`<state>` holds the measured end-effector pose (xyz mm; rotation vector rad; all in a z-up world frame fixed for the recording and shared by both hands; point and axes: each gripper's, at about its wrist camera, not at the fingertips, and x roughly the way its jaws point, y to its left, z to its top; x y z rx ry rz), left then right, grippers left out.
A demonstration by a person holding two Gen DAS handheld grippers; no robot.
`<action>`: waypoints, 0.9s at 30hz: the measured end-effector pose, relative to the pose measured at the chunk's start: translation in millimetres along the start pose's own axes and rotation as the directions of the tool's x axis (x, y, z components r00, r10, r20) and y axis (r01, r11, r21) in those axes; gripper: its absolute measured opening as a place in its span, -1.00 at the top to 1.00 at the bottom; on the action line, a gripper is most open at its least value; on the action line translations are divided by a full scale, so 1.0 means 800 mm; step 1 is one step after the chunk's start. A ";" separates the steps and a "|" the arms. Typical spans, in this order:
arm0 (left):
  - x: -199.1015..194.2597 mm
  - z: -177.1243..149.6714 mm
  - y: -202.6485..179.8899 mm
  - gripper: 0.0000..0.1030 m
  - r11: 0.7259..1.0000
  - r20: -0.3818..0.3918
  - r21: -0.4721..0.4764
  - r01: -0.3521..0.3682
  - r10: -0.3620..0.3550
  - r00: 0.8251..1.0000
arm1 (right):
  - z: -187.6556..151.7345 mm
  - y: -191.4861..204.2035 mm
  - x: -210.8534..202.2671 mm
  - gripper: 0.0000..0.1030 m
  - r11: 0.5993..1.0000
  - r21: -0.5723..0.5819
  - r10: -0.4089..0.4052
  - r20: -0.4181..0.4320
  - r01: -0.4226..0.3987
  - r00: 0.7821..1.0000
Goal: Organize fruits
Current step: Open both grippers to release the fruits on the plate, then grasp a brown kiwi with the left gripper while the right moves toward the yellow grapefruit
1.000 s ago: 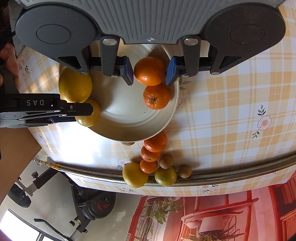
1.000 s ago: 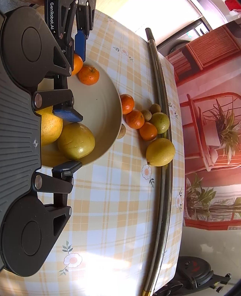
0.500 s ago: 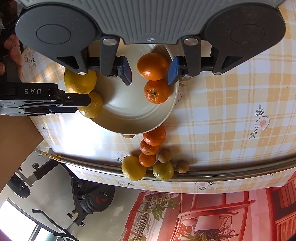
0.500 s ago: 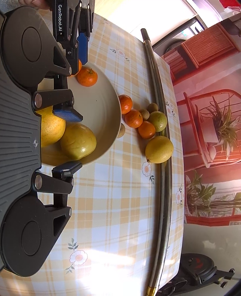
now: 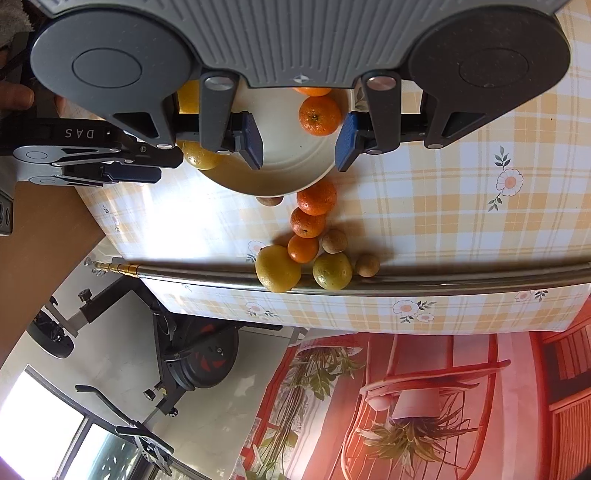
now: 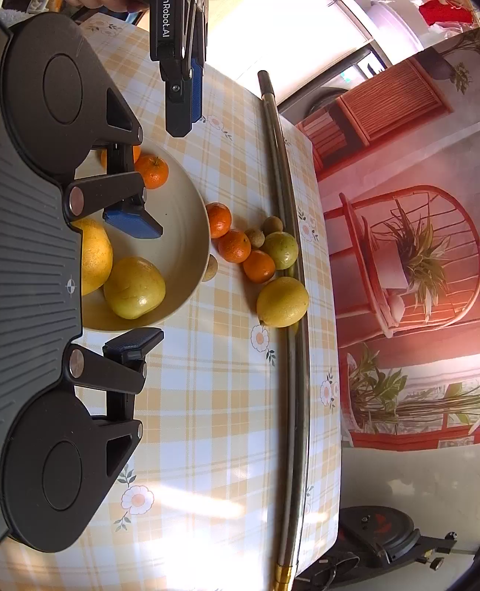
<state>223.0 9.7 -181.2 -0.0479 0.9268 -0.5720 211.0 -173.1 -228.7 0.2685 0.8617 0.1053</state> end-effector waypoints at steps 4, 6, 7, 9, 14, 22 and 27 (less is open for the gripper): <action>0.004 0.019 0.007 0.12 1.000 0.007 -0.020 -0.014 0.014 1.000 | 0.004 -0.007 -0.002 0.03 1.000 0.018 -0.007 0.012 0.007 1.000; 0.010 0.030 0.012 0.12 1.000 -0.001 -0.026 -0.015 0.015 1.000 | 0.007 -0.011 -0.002 0.03 1.000 0.029 -0.012 0.016 0.012 1.000; 0.015 0.037 0.014 0.13 0.999 -0.010 -0.028 -0.017 0.016 1.000 | 0.008 -0.013 0.000 0.03 0.999 0.037 -0.015 0.017 0.014 1.000; 0.025 0.050 0.019 0.13 0.999 -0.022 -0.034 -0.016 0.015 1.000 | 0.011 -0.019 0.003 0.03 0.998 0.053 -0.019 0.014 0.018 1.000; 0.063 0.075 0.039 0.14 0.992 -0.042 -0.127 -0.005 0.000 0.999 | 0.015 -0.030 0.015 0.03 0.996 0.079 -0.030 -0.001 0.030 1.000; 0.126 0.086 0.068 0.25 0.951 -0.047 -0.308 0.021 -0.038 0.998 | 0.016 -0.044 0.034 0.03 0.992 0.116 -0.043 -0.036 0.047 0.998; 0.150 0.087 0.069 0.25 0.944 -0.060 -0.329 0.020 -0.042 0.997 | 0.019 -0.051 0.039 0.03 0.991 0.122 -0.050 -0.039 0.054 0.998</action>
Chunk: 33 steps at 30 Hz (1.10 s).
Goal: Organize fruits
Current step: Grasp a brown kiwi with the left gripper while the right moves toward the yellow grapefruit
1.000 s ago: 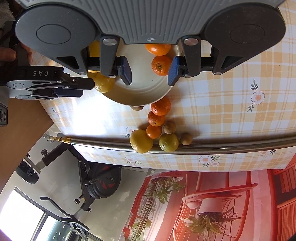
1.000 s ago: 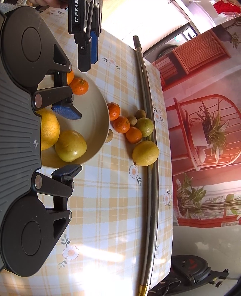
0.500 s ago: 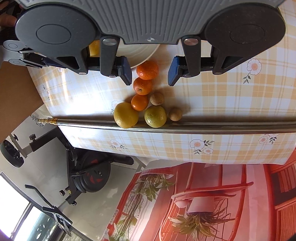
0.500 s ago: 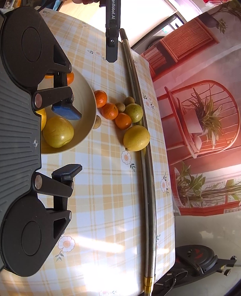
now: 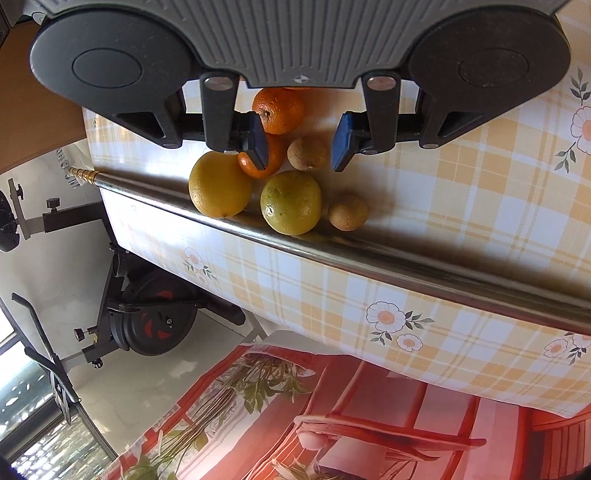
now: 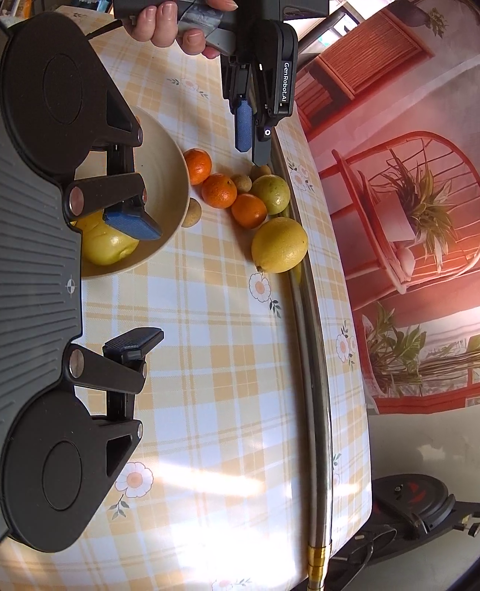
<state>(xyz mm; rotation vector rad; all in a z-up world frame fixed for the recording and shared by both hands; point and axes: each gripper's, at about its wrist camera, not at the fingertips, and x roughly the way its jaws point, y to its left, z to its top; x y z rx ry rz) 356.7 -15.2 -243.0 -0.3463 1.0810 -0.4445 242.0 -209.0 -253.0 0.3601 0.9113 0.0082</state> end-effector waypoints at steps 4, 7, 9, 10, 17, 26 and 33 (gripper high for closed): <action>0.013 0.002 0.000 0.25 1.000 -0.006 -0.009 -0.009 0.009 1.000 | 0.001 -0.004 0.004 0.03 1.000 0.007 -0.002 -0.004 0.002 1.000; 0.022 0.000 0.001 0.25 1.000 -0.007 -0.016 0.000 -0.001 1.000 | 0.001 -0.006 0.006 0.03 1.000 0.012 -0.002 -0.008 0.002 1.000; 0.026 -0.002 0.002 0.25 1.000 -0.011 -0.009 -0.001 0.001 1.000 | 0.001 -0.007 0.007 0.03 1.000 0.015 -0.003 -0.010 0.004 1.000; 0.027 -0.003 0.002 0.25 1.000 -0.013 -0.006 -0.006 0.006 1.000 | 0.001 -0.008 0.007 0.03 1.000 0.017 -0.003 -0.011 0.003 1.000; 0.030 -0.004 0.003 0.34 1.000 -0.016 -0.006 -0.002 0.002 1.000 | 0.002 -0.009 0.008 0.03 1.000 0.021 0.000 -0.014 0.000 1.000; 0.010 -0.010 -0.001 0.44 0.999 0.014 0.048 -0.019 0.018 1.000 | 0.002 -0.008 0.008 0.03 1.000 0.021 -0.003 -0.012 0.003 1.000; -0.031 -0.018 0.002 0.44 0.993 0.059 0.111 -0.038 0.032 0.998 | 0.008 -0.004 0.009 0.03 1.000 -0.003 -0.004 -0.007 0.004 1.000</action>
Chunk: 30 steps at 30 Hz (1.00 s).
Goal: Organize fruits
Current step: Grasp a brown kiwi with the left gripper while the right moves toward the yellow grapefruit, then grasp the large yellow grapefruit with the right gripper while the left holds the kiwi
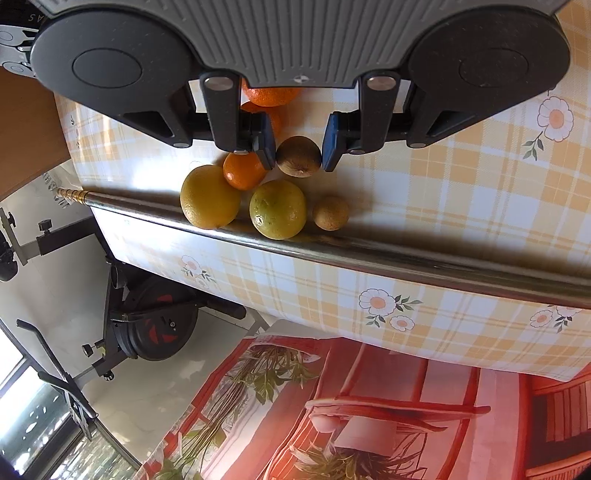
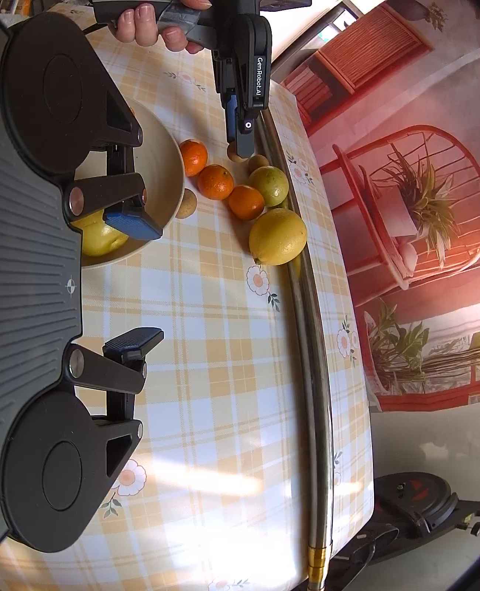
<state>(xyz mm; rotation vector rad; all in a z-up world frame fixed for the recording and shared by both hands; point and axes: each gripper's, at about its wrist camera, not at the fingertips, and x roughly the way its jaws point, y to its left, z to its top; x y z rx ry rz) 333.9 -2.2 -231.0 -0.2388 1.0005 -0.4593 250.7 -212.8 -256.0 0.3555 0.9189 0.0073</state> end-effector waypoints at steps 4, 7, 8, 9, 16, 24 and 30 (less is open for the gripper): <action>-0.024 -0.009 0.005 0.44 1.000 0.016 0.012 -0.005 0.004 1.000 | 0.011 0.009 -0.002 0.03 0.999 -0.048 -0.002 0.026 0.004 1.000; -0.042 -0.017 0.008 0.44 0.999 0.031 0.030 -0.014 0.013 0.999 | 0.021 0.014 -0.001 0.03 0.997 -0.076 -0.004 0.051 0.008 0.999; -0.049 -0.019 0.009 0.44 0.999 0.038 0.039 -0.018 0.016 0.999 | 0.023 0.015 -0.001 0.03 0.997 -0.081 0.004 0.055 0.000 0.998; -0.054 -0.021 0.007 0.44 0.999 0.046 0.049 -0.022 0.019 0.999 | 0.025 0.016 0.000 0.03 0.996 -0.086 0.011 0.056 -0.006 0.998; -0.078 -0.021 -0.006 0.44 0.994 0.134 0.085 -0.069 0.057 0.989 | 0.045 0.041 0.008 0.03 0.984 -0.175 0.032 0.079 -0.018 0.996; -0.088 -0.028 -0.016 0.44 0.993 0.203 0.043 -0.114 0.103 0.974 | 0.071 0.051 0.016 0.02 0.968 -0.249 0.053 0.174 -0.008 0.983; -0.074 -0.024 -0.013 0.44 0.993 0.178 0.019 -0.117 0.112 0.978 | 0.089 0.044 0.045 0.03 0.972 -0.233 0.069 0.191 -0.023 0.979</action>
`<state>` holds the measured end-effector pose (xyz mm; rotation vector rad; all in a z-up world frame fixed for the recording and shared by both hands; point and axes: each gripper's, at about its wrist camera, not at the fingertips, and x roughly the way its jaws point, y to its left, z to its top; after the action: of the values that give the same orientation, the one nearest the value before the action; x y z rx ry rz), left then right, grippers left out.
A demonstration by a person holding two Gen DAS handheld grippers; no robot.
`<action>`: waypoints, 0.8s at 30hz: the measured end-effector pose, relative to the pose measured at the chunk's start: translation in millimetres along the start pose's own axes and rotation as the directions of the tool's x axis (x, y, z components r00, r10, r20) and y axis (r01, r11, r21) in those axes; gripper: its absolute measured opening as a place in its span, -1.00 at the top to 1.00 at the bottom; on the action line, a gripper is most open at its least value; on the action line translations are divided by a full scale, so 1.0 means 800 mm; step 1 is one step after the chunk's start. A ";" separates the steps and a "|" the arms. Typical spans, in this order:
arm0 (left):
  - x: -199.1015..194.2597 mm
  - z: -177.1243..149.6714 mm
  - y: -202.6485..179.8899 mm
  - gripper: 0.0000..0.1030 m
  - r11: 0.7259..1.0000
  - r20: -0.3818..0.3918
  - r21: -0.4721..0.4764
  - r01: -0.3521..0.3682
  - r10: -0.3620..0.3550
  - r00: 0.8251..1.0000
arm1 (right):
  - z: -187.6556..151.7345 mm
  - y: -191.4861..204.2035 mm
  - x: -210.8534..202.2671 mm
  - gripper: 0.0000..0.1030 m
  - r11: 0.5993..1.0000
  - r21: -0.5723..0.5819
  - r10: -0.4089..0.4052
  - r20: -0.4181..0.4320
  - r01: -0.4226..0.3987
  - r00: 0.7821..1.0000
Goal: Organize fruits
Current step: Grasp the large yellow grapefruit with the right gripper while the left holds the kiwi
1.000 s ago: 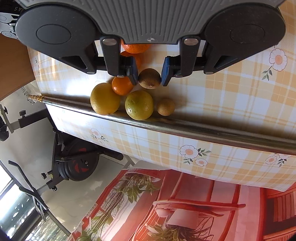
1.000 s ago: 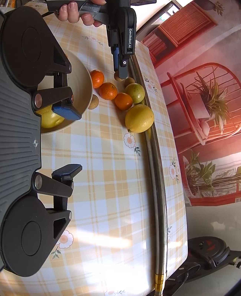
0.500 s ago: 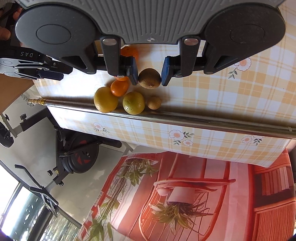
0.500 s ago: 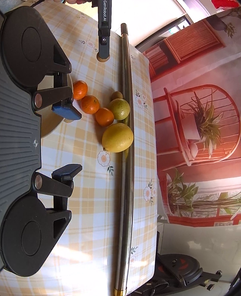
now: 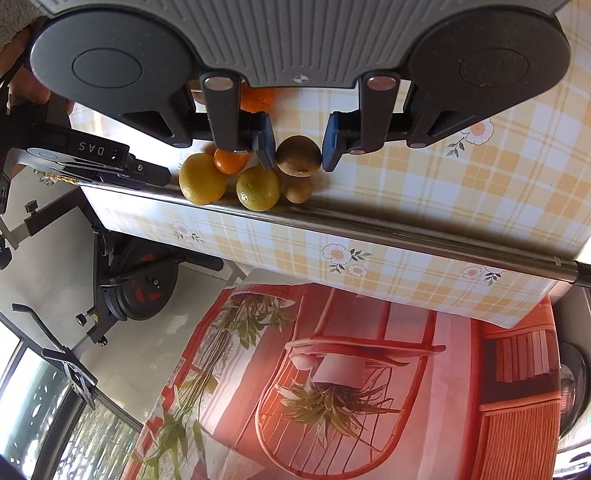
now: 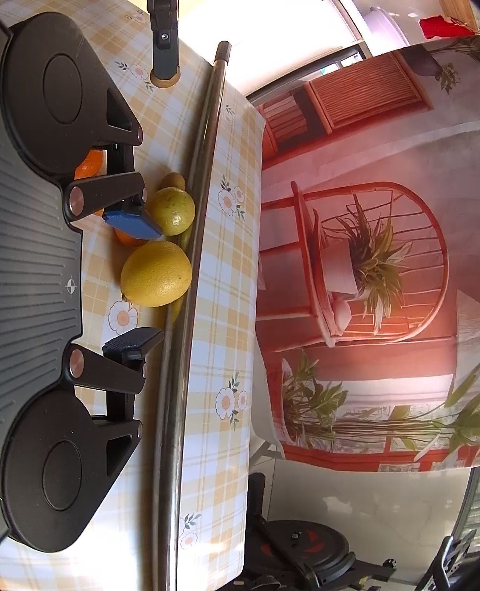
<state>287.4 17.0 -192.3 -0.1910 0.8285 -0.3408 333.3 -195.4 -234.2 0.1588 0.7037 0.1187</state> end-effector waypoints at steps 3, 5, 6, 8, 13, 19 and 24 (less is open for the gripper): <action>0.003 0.000 -0.001 0.44 1.000 -0.001 0.003 -0.002 0.002 1.000 | 0.006 0.000 0.019 0.03 1.000 -0.018 -0.001 0.000 0.001 1.000; 0.005 0.000 -0.002 0.44 1.000 -0.003 0.007 0.000 0.000 1.000 | 0.008 0.000 0.030 0.02 1.000 -0.019 0.003 -0.007 -0.003 1.000; 0.005 0.000 -0.003 0.44 1.000 -0.002 0.011 0.000 0.000 1.000 | 0.008 -0.001 0.035 0.02 1.000 -0.017 0.007 -0.014 -0.007 1.000; 0.007 -0.003 -0.005 0.44 1.000 -0.001 0.022 -0.007 0.007 1.000 | 0.009 -0.001 0.046 0.02 1.000 -0.009 0.022 -0.028 -0.023 0.999; 0.007 -0.006 -0.008 0.44 0.999 -0.004 0.037 -0.007 0.007 1.000 | 0.007 -0.004 0.067 0.03 0.999 0.010 0.053 -0.056 -0.053 0.997; 0.011 -0.008 -0.008 0.44 0.999 -0.011 0.041 -0.004 0.004 1.000 | 0.006 -0.008 0.085 -0.01 0.995 0.058 0.085 -0.074 -0.081 0.994; 0.012 -0.009 -0.012 0.44 0.999 -0.015 0.050 0.007 -0.006 1.000 | 0.004 -0.019 0.094 -0.02 0.984 0.137 0.123 -0.079 -0.112 0.989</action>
<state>285.7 4.2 -200.5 -0.1444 0.8337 -0.3695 392.7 -198.2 -282.2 0.3241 0.7893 0.1933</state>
